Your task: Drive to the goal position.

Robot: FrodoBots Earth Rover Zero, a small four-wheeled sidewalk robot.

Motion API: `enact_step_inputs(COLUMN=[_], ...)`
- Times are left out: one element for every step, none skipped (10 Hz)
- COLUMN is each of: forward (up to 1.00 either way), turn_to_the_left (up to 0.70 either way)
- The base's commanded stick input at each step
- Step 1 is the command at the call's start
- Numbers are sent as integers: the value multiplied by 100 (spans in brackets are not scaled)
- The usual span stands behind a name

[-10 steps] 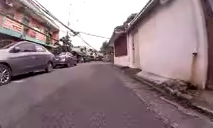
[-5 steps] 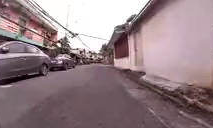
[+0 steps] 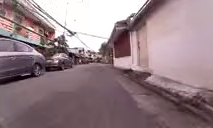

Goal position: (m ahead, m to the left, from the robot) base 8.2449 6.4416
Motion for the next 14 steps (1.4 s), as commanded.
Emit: enact_step_inputs(forward=[100,100,100,100,100,100,100,100,100,100,100,100,100,100], turn_to_the_left=[11,40,40,5,0,0,0,0,0,0,0,0,0,0])
